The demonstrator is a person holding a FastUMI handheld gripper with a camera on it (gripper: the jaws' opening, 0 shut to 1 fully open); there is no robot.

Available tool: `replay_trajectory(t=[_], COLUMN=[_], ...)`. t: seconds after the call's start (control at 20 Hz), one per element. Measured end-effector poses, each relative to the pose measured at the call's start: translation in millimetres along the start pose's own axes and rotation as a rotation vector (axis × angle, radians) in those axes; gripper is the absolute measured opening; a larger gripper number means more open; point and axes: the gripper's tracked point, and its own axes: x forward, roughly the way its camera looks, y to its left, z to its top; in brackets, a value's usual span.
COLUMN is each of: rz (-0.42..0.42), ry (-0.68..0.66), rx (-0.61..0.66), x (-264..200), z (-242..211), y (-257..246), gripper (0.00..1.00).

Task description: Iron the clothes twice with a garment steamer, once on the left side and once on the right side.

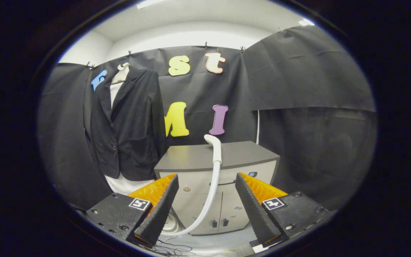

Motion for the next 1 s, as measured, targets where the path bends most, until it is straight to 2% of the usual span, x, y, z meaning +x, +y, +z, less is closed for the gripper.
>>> replay_trajectory(t=[0.15, 0.35, 0.7, 1.0], rz=[-0.015, -0.013, 0.036, 0.079], ry=[-0.009, -0.004, 0.066, 0.196], rx=[-0.007, -0.016, 0.015, -0.046], x=[15, 59, 186, 286], z=[17, 40, 60, 36], y=[-11, -25, -49, -55], gripper=[1.0, 0.99, 0.99, 0.99])
